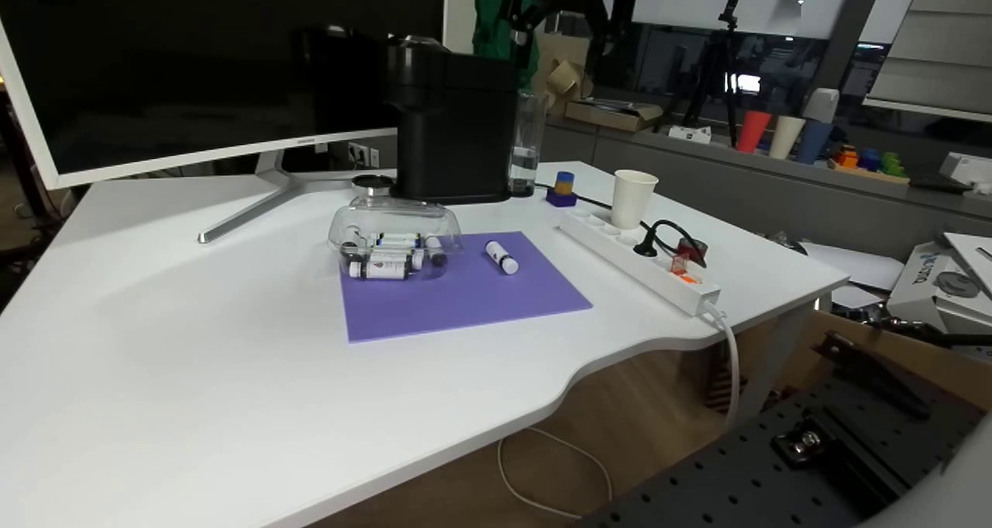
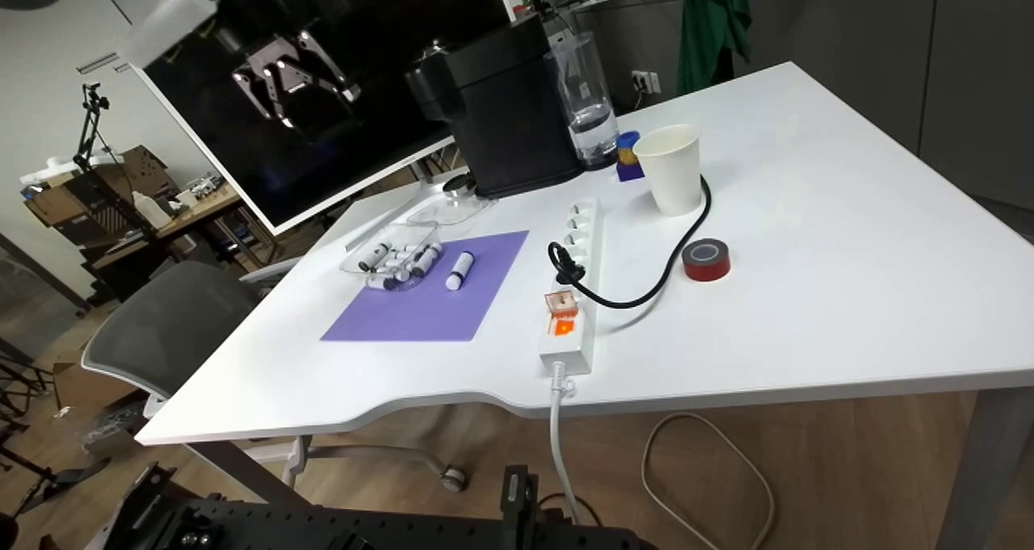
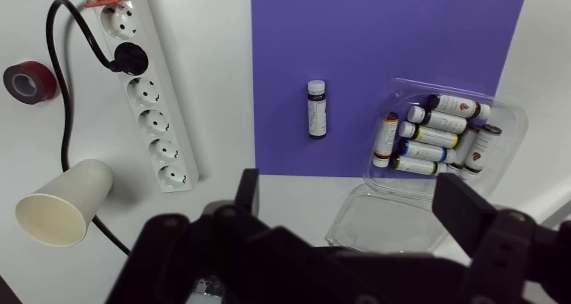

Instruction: Pick up the bottle from the placemat and put it inside the clear container on the left

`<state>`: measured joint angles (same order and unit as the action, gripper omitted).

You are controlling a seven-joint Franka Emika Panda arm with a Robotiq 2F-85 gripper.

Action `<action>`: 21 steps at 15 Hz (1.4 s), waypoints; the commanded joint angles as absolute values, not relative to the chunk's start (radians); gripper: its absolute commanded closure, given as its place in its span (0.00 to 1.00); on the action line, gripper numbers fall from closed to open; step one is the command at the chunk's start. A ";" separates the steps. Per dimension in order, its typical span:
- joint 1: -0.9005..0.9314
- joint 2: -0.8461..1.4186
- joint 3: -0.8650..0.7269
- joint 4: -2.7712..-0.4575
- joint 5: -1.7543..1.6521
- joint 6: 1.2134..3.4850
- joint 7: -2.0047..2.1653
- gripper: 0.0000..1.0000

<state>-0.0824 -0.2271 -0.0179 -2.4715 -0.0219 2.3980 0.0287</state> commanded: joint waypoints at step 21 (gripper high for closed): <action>-0.135 0.388 0.001 -2.289 0.045 2.785 -0.207 0.00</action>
<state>-0.0903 0.3119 -0.0300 -2.3209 -0.0051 2.7382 -0.1299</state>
